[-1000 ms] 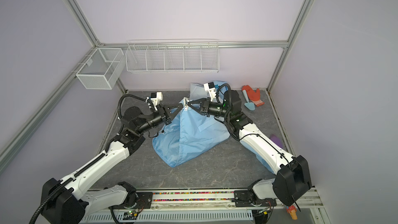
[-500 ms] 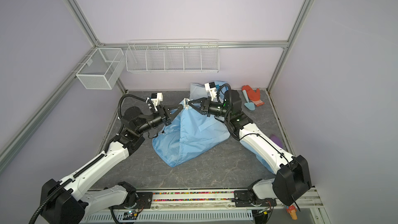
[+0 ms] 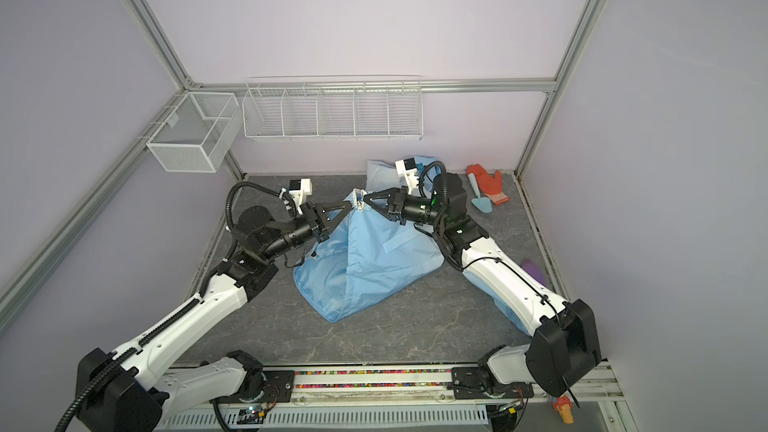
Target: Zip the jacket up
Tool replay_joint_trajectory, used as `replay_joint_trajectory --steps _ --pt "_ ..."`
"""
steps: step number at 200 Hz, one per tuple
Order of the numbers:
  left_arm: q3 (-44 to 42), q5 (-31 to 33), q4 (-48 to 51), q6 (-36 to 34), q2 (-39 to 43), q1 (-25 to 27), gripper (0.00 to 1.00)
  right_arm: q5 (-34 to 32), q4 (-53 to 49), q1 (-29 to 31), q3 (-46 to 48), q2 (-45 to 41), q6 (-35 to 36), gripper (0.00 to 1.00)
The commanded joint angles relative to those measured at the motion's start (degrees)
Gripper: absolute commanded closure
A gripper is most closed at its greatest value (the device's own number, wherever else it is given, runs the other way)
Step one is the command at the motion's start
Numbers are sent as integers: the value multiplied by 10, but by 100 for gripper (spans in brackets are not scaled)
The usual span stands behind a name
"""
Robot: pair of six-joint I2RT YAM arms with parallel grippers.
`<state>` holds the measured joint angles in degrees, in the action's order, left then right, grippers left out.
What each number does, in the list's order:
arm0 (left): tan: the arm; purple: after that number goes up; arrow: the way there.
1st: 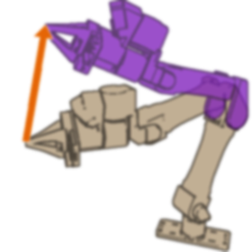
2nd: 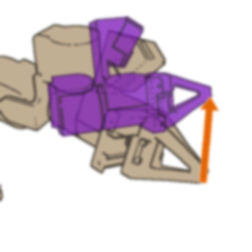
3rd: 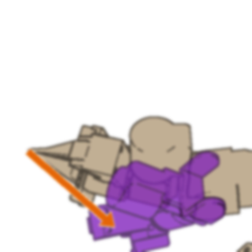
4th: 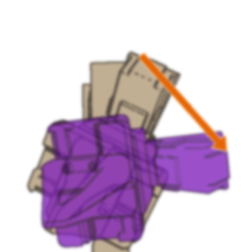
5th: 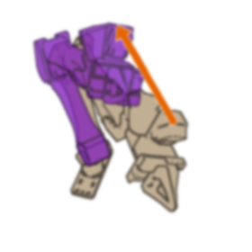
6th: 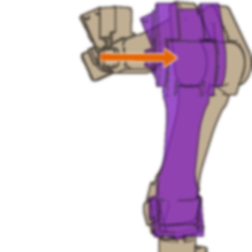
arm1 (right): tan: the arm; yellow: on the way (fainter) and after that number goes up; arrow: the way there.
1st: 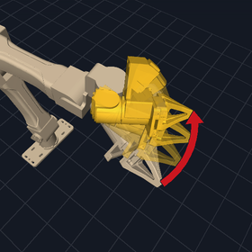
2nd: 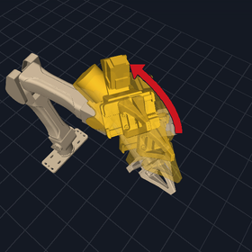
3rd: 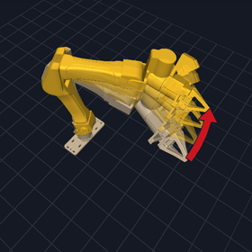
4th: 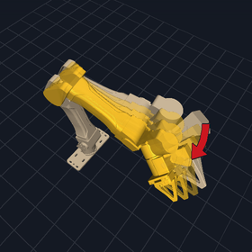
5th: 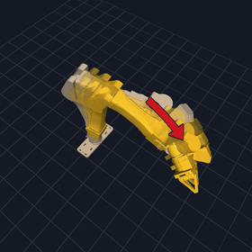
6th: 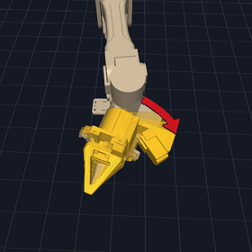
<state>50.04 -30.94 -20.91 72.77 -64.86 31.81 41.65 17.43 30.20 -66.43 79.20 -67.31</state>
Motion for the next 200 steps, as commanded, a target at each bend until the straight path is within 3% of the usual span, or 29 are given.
replay_joint_trajectory --steps 1,49,200 --pt "20 12 -9 -13 12 -2 100 12 30 2 -4 -19 -2 94" --pt "20 38 -24 -11 7 -2 100 9 16 7 -1 -25 7 94" --pt "18 28 -27 -10 5 -2 100 -7 7 21 -15 -8 13 94"
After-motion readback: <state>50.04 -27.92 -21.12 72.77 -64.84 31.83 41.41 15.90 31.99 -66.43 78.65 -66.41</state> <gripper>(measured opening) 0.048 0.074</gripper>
